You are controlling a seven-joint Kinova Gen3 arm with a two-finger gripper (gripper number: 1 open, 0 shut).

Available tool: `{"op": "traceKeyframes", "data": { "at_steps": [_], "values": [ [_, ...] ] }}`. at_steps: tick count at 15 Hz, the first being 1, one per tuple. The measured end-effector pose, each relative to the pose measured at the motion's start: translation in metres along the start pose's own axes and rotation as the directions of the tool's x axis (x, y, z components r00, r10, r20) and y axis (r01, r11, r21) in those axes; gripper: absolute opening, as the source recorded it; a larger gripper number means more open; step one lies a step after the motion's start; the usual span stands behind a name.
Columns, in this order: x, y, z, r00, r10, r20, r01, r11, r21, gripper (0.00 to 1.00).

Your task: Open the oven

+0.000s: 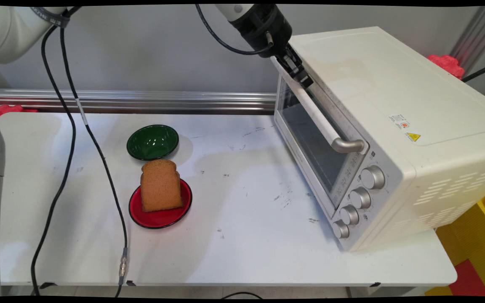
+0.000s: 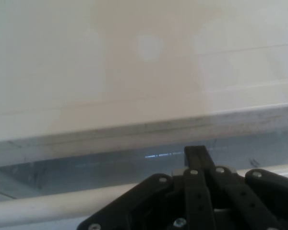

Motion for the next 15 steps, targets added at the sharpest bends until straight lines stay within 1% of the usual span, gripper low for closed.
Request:
{"op": "traceKeyframes", "data": {
  "at_steps": [15],
  "values": [
    [-0.013, -0.001, 0.007, 1.0, -0.015, -0.008, 0.015, 1.0, -0.003, 0.0]
  ]
}}
